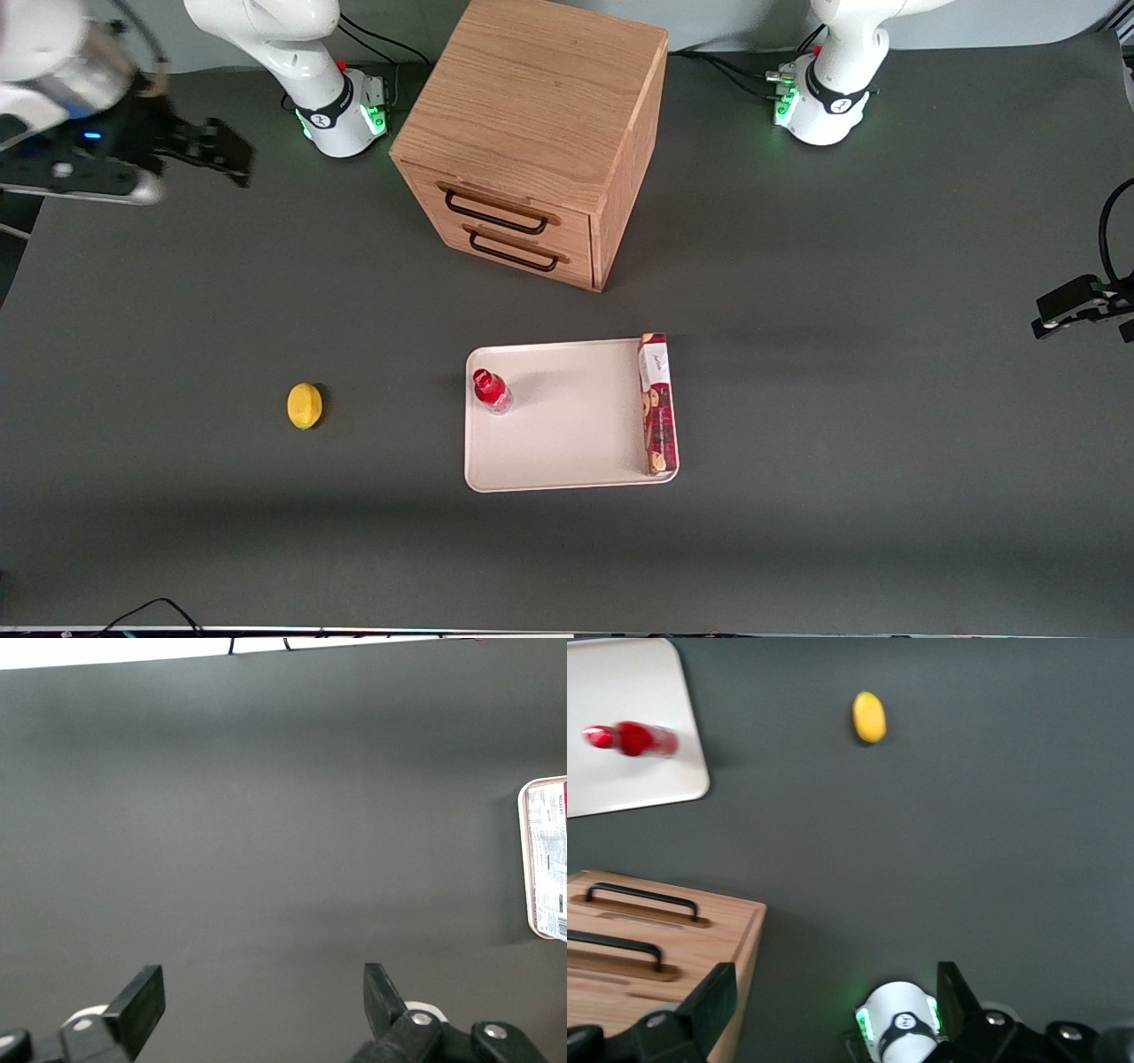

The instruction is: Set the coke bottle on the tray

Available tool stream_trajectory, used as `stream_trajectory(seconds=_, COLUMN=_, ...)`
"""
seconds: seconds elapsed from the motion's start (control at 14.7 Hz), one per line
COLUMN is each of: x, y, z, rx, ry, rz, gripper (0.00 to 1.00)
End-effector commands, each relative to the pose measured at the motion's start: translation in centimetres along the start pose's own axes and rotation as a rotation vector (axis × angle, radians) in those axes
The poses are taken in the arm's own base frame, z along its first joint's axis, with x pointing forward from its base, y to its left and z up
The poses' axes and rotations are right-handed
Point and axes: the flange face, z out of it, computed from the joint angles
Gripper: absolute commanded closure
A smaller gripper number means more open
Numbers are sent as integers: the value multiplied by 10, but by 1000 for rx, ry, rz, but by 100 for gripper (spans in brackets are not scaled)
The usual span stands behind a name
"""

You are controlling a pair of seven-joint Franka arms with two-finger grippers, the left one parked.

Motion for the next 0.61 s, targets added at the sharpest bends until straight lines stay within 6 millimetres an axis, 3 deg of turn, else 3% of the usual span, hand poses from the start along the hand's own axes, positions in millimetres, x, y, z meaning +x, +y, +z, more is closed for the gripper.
stream_trajectory(seconds=0.0, x=-6, y=43, z=68, rx=25, ry=24, rz=-2, gripper=0)
stream_trajectory(seconds=0.07, x=-11, y=56, z=87, rx=57, ry=42, rz=5, gripper=0)
stream_trajectory(seconds=0.14, x=-15, y=56, z=96, rx=82, ry=56, rz=6, gripper=0)
stream_trajectory(seconds=0.55, x=4, y=54, z=86, rx=102, ry=63, rz=4, gripper=0)
